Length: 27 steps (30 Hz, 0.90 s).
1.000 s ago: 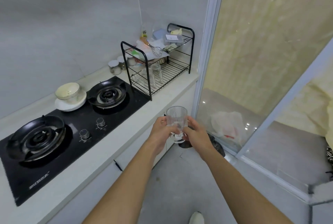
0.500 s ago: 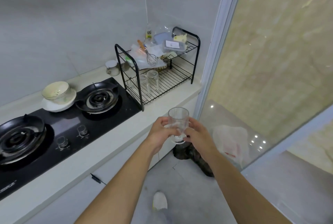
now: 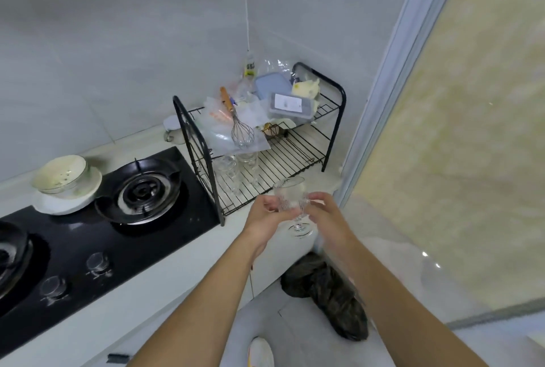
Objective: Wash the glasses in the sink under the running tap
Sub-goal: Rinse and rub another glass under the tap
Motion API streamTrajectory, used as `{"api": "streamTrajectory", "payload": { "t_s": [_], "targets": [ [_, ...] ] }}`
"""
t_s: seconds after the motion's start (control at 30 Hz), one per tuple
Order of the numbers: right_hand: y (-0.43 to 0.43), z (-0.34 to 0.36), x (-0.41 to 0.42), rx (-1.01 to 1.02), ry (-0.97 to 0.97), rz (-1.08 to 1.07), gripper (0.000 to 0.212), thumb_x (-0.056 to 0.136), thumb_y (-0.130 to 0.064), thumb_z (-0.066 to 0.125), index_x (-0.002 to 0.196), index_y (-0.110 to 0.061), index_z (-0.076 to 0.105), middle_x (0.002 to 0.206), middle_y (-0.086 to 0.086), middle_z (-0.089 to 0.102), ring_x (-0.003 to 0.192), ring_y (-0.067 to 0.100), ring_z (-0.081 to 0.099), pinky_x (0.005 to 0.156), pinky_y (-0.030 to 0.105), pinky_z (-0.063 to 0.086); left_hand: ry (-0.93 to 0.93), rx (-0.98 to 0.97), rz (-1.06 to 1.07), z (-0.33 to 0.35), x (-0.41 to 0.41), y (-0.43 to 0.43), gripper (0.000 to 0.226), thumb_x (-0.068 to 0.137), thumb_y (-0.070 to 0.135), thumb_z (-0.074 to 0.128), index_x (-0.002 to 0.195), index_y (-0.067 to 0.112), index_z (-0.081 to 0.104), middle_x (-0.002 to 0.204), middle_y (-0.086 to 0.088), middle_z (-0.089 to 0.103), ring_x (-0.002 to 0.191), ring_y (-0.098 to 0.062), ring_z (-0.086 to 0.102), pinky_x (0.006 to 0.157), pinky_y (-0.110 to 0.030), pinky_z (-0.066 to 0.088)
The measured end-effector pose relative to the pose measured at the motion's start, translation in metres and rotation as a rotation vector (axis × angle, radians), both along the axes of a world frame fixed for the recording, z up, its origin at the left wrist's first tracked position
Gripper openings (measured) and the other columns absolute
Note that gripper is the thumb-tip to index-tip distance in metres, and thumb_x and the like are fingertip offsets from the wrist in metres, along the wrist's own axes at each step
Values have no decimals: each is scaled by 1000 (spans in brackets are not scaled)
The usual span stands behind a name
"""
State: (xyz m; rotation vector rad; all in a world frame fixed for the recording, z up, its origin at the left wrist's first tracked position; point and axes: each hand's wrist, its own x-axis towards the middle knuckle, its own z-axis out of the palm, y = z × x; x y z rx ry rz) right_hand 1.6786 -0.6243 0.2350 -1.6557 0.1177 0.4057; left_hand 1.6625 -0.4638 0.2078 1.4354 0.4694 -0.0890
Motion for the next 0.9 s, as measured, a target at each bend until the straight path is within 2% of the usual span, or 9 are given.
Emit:
{"api": "streamTrajectory", "payload": {
  "t_s": [0.13,0.27,0.33,0.43,0.53,0.67,0.73,0.8,0.9],
  "targets": [
    [1,-2,48,-53,-37,107,22,104,-15,57,125,-21,59,120,-4,68,105,6,62,84,22,45,-13,2,42,-5,37,2,55,72,18,95,104,14,51,122,-15,66,117,-27,66,107,-46,52],
    [1,-7,87,-72,-36,195,23,103,-14,60,120,-28,63,126,0,69,115,18,66,103,38,52,33,-94,86,-3,62,2,50,88,28,83,119,17,45,118,-17,70,104,-24,70,105,-40,54],
    [-1,-6,107,-99,-35,234,28,99,-10,64,117,-31,66,120,2,71,114,23,67,103,41,53,53,-134,128,-1,74,0,50,95,37,73,127,18,40,107,-14,72,93,-24,70,100,-41,58],
    [-4,-7,140,-149,-48,286,33,94,-9,71,112,-37,71,112,0,73,107,23,71,103,41,55,85,-143,187,4,94,-6,38,103,46,58,124,17,46,99,-11,74,87,-24,73,88,-39,62],
    [-3,-12,166,-143,-76,319,29,90,-21,79,106,-45,74,114,-2,75,105,19,74,103,44,56,121,-154,251,-1,116,-10,47,106,52,46,131,13,56,112,-12,77,100,-27,77,99,-48,59],
    [6,-20,196,-24,-55,324,25,90,-13,79,105,-33,74,124,-2,70,115,19,69,101,45,58,146,-282,352,-4,138,-19,49,111,34,32,122,4,68,111,-15,78,98,-27,74,103,-47,55],
    [11,-27,209,28,-12,343,24,93,-9,75,105,-30,72,130,2,66,117,18,67,102,46,57,145,-321,424,-9,147,-25,46,111,22,29,123,-4,66,118,-27,73,94,-30,70,96,-45,56],
    [17,-32,221,48,28,353,25,95,-7,71,109,-28,69,130,4,67,112,15,67,102,43,57,133,-326,494,-13,154,-30,37,113,20,30,128,1,59,124,-29,68,94,-32,68,87,-44,59],
    [22,-35,236,118,79,344,46,99,0,64,130,-33,57,115,3,71,99,11,69,81,27,62,91,-312,557,-19,162,-32,20,114,20,33,131,14,43,119,-22,62,91,-33,67,76,-41,60]
  ]
}}
